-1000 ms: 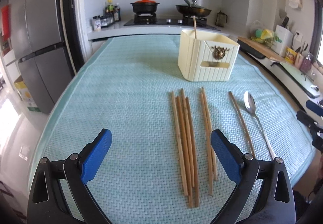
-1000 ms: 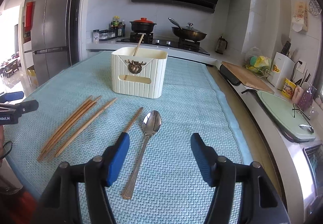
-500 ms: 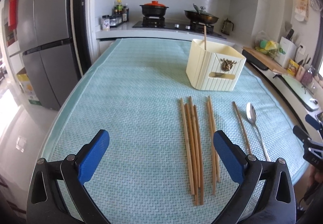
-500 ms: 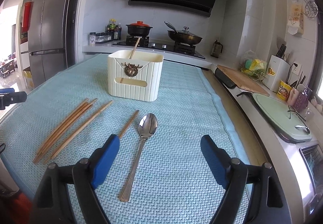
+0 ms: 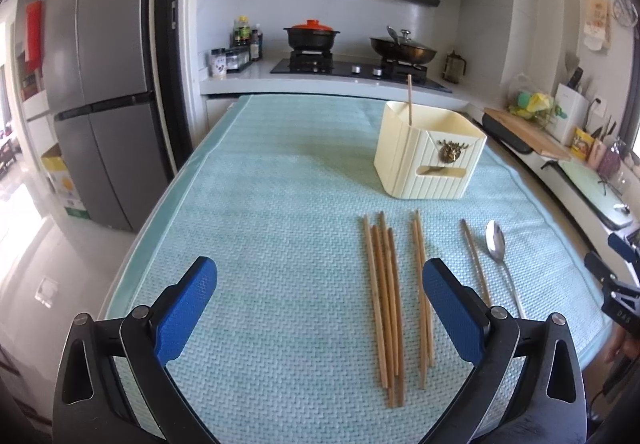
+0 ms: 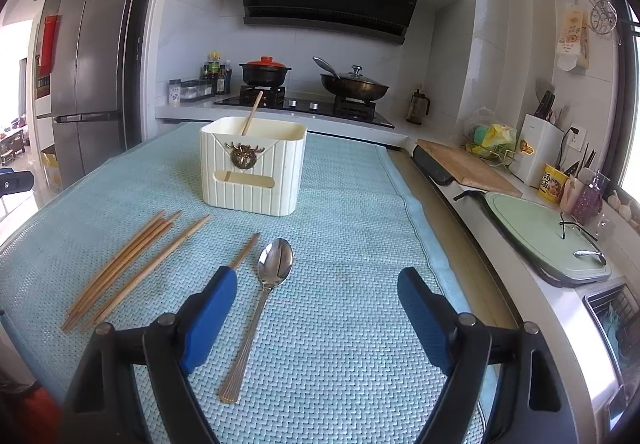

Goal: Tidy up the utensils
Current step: 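Withdraw both open tools from the caddy back over the utensils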

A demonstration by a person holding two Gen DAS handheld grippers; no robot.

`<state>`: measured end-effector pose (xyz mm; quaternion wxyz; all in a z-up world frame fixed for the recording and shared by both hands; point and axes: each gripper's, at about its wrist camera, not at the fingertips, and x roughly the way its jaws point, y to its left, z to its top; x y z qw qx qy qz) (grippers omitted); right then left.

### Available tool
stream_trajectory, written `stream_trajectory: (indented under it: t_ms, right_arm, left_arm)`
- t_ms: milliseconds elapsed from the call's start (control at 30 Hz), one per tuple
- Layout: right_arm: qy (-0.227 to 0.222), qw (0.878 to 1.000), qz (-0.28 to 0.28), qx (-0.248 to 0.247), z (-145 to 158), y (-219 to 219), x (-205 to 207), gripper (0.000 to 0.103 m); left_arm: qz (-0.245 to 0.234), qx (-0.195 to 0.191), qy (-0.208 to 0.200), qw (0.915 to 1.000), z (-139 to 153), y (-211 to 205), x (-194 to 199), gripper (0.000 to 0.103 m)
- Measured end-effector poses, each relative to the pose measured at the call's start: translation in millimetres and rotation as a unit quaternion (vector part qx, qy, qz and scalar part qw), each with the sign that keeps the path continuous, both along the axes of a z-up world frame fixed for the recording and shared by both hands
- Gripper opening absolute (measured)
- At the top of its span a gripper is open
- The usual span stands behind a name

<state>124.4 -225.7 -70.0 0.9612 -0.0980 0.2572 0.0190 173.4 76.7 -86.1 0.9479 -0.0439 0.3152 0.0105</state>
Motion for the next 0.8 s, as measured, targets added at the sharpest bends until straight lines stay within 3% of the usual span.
stream_trajectory:
  t_ms: [267, 800]
  right_arm:
    - [0.018, 1.0, -0.005, 0.004, -4, -1, 1, 0.084]
    - [0.039, 0.999, 0.008, -0.005, -10, 10, -1, 0.084]
  left_arm:
    - [0.019, -0.031, 0.018, 0.9992, -10, 12, 3, 0.102]
    - [0.02, -0.037, 0.026, 0.9988, -15, 9, 5, 0.102]
